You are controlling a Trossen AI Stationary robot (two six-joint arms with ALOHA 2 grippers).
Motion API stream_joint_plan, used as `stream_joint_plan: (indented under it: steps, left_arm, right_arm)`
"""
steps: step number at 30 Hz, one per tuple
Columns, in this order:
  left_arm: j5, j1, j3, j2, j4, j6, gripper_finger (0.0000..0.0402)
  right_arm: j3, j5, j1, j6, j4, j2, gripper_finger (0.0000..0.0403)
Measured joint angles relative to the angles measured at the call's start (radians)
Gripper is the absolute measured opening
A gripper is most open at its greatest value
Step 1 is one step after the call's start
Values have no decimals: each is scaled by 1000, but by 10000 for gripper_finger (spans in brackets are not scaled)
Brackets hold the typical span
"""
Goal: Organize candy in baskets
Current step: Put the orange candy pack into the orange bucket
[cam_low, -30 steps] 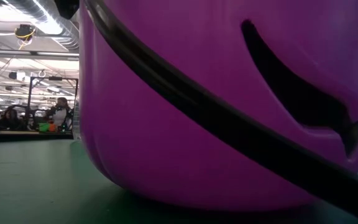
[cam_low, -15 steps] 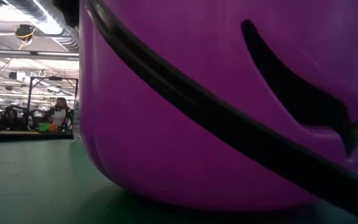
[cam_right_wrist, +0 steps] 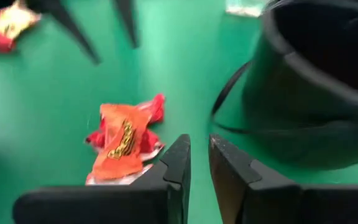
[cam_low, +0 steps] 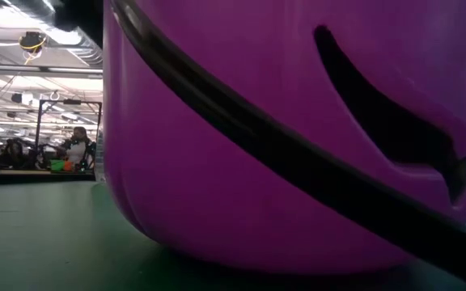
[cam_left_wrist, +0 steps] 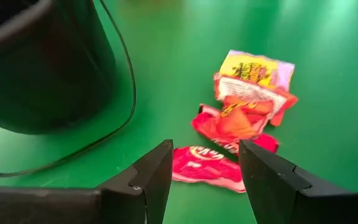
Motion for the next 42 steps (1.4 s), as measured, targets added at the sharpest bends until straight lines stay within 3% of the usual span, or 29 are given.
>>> stream_joint_plan:
  steps: [7,13,17,32,42]
  left_arm:
    - [194,136,0,3,19,114,172]
    - [264,181,0,3,19,126,172]
    - [273,183,0,3,19,134,172]
    - [221,183,0,3,19,124,172]
    - [197,183,0,3,19,118,172]
  right_arm:
    - [1,-23,0,-5,42,153,123]
    - [3,-214,1,13,192,233,163]
    - [3,-272,2,1,225,270,170]
    - [3,-264,0,-8,403,376,170]
    - [10,-227,0,19,411,386,170]
